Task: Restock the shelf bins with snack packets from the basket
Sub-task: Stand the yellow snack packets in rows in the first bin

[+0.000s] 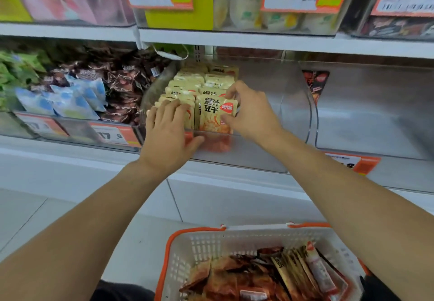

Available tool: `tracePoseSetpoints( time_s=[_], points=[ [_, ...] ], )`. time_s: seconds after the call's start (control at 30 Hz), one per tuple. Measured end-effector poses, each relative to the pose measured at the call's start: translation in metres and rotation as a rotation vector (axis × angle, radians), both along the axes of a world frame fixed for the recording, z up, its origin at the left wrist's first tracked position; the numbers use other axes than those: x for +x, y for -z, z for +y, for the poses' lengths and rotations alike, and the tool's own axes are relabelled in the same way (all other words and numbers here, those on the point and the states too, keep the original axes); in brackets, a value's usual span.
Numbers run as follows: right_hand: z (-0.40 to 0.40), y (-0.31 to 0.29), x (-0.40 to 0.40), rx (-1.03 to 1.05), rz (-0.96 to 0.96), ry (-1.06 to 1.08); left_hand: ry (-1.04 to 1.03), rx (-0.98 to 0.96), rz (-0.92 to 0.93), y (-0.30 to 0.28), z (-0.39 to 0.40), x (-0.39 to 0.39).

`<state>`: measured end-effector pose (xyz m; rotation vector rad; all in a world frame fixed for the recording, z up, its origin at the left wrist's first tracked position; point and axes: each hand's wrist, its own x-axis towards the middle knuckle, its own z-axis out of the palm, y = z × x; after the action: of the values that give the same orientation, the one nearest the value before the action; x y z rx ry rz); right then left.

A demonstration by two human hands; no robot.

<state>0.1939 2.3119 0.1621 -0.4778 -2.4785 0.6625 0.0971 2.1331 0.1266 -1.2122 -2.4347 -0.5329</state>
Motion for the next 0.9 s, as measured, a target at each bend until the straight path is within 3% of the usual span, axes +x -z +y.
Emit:
tracePoseSetpoints(
  time_s=[0.33,0.47,0.63,0.77,0.9],
  points=[
    [-0.001,0.010,-0.013,0.057,-0.070,0.035,0.014,0.051,0.047,0.010,0.000,-0.003],
    [-0.010,0.010,0.005,0.100,0.187,-0.006,0.024,0.082,0.008,0.006,-0.001,0.004],
    [-0.034,0.007,0.047,0.185,0.492,-0.179,0.082,0.326,0.103,-0.006,-0.003,0.035],
    [-0.041,0.042,0.088,0.202,0.355,-0.253,0.229,0.300,-0.105,0.016,-0.010,0.077],
    [-0.041,0.104,0.141,0.202,0.026,-0.300,0.237,-0.137,-0.395,0.071,-0.022,0.114]
  ],
)
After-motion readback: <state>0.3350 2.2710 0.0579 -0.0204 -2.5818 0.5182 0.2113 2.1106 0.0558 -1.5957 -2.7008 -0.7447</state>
